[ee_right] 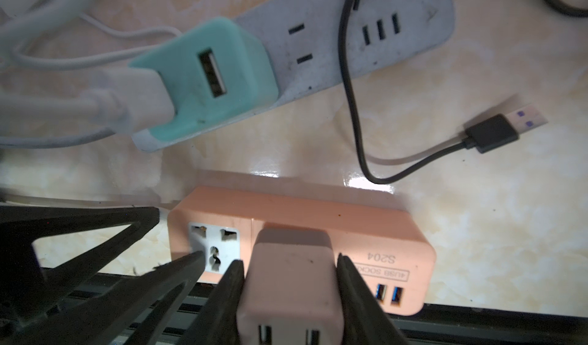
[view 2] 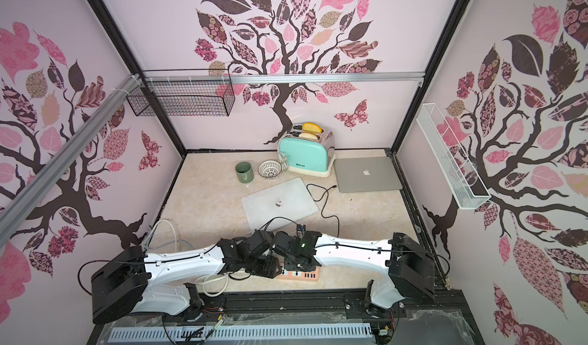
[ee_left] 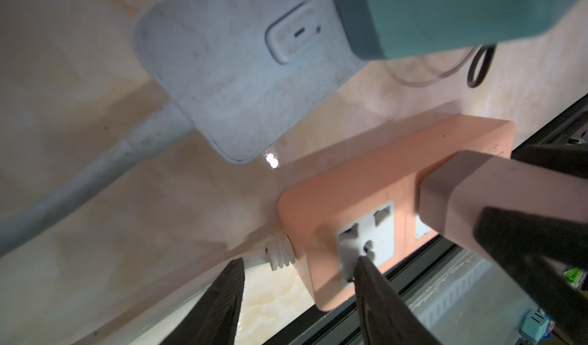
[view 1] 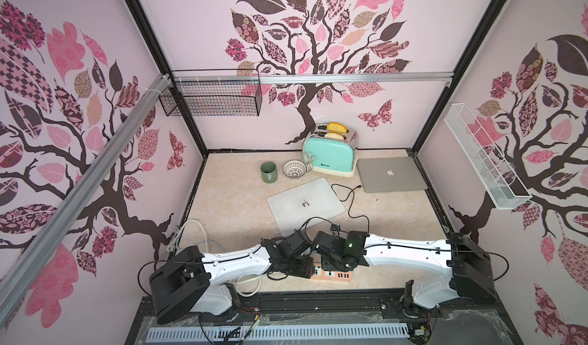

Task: Unplug the laptop charger
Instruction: Remove the plug from the socket.

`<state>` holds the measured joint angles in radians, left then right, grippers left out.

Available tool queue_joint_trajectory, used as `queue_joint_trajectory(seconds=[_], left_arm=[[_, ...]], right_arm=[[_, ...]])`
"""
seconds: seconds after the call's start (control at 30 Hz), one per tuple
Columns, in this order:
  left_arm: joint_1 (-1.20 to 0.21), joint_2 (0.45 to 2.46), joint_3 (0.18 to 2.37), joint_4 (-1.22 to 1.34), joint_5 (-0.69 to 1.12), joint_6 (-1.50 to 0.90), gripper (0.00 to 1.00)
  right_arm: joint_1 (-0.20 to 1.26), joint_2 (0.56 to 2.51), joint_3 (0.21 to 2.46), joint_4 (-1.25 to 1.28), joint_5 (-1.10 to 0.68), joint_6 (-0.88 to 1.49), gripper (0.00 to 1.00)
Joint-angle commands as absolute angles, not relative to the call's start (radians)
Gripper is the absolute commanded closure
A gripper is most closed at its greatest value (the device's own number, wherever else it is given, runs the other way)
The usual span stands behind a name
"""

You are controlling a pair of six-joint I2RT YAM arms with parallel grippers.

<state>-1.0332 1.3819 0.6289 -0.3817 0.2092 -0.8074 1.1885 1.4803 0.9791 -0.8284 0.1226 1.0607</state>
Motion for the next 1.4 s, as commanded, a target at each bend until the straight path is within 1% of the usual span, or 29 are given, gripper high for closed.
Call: queue_joint_trajectory(seconds=[0.0, 0.27, 0.47, 0.87, 1.03, 1.2, 1.37], left_arm=[[-1.045, 1.463, 0.593, -0.334, 0.188, -0.794, 0.44], [-1.046, 1.475, 0.563, -0.334, 0.193, -0.795, 0.52], [-1.049, 1.502, 0.575, -0.336, 0.202, -0.791, 0.55], [-1.055, 1.539, 0.584, -0.358, 0.193, -0.804, 0.57], [-1.058, 1.54, 0.576, -0.38, 0.18, -0.808, 0.57], [-1.058, 1.561, 0.579, -0.4, 0.176, -0.803, 0.57], [-1.058, 1.579, 0.598, -0.417, 0.17, -0.796, 0.57]], right_arm=[[1.198, 1.485, 1.014, -0.785, 0.106, 1.059, 0.79], [1.197, 1.461, 1.05, -0.812, 0.133, 1.055, 0.85], [1.197, 1.462, 1.041, -0.791, 0.129, 1.06, 0.86], [1.198, 1.457, 0.981, -0.655, 0.098, 1.07, 0.9], [1.198, 1.435, 0.989, -0.647, 0.118, 1.059, 0.92], [1.198, 1.37, 0.978, -0.611, 0.142, 1.06, 0.92], [1.197, 1.336, 0.985, -0.657, 0.167, 1.067, 0.92]])
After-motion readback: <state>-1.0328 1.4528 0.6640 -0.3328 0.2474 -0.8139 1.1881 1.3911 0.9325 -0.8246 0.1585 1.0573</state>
